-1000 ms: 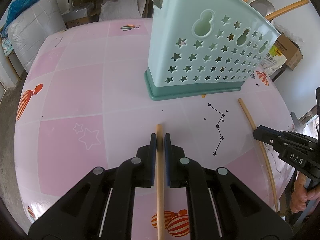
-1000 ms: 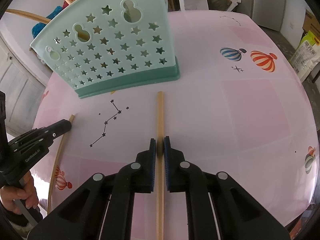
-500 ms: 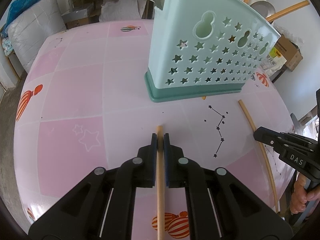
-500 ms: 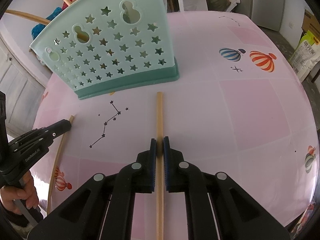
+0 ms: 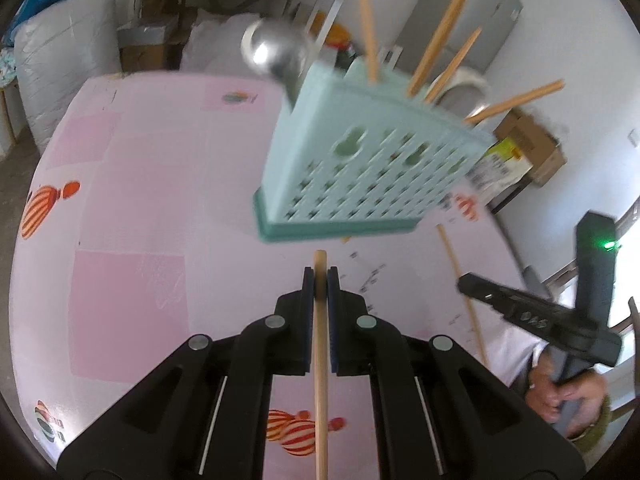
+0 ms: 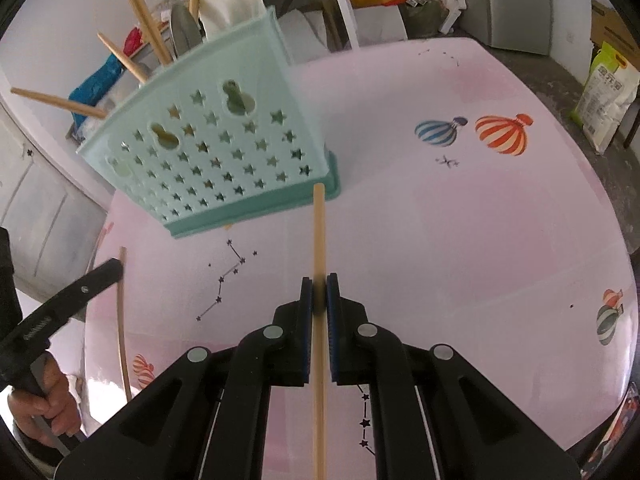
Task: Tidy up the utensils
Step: 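Lift both held chopsticks up toward the mint holder, then lower the left gripper's chopstick into the mint holder and open the left gripper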
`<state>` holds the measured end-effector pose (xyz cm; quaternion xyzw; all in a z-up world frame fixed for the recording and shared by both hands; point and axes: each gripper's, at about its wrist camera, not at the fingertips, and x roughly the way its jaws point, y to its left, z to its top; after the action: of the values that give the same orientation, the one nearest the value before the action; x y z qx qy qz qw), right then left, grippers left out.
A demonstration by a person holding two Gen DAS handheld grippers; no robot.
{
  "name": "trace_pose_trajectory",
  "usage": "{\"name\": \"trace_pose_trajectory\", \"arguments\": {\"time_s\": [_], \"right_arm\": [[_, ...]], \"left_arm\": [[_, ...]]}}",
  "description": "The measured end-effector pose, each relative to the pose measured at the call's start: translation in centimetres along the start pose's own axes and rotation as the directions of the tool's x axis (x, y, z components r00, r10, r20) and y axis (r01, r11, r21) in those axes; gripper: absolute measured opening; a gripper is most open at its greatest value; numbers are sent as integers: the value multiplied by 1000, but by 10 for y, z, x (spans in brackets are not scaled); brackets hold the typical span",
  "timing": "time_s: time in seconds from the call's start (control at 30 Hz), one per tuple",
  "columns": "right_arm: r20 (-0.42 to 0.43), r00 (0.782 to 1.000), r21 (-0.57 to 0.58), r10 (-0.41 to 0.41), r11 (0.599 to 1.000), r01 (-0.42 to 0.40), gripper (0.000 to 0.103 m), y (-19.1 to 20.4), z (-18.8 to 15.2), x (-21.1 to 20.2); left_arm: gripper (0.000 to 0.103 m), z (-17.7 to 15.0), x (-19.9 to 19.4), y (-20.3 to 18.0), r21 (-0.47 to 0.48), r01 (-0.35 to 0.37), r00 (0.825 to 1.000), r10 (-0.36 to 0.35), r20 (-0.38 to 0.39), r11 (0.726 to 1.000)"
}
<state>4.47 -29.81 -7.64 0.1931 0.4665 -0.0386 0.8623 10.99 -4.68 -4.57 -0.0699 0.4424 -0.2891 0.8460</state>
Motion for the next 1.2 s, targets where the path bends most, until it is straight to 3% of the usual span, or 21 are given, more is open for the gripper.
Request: {"name": "trace_pose_trajectory", "arguments": {"time_s": [0.4, 0.77, 1.2], "right_arm": [[32, 999, 18, 17, 1000, -17, 7, -2, 1, -13], [147, 988, 39, 49, 998, -55, 7, -8, 12, -57], [207, 976, 52, 59, 996, -72, 7, -13, 19, -80]], "left_arm": [[5, 13, -37, -28, 43, 84, 989, -88, 116, 996], [4, 36, -94, -56, 135, 169, 942, -200, 270, 976], [4, 51, -111, -70, 178, 197, 913, -246, 324, 964]]}}
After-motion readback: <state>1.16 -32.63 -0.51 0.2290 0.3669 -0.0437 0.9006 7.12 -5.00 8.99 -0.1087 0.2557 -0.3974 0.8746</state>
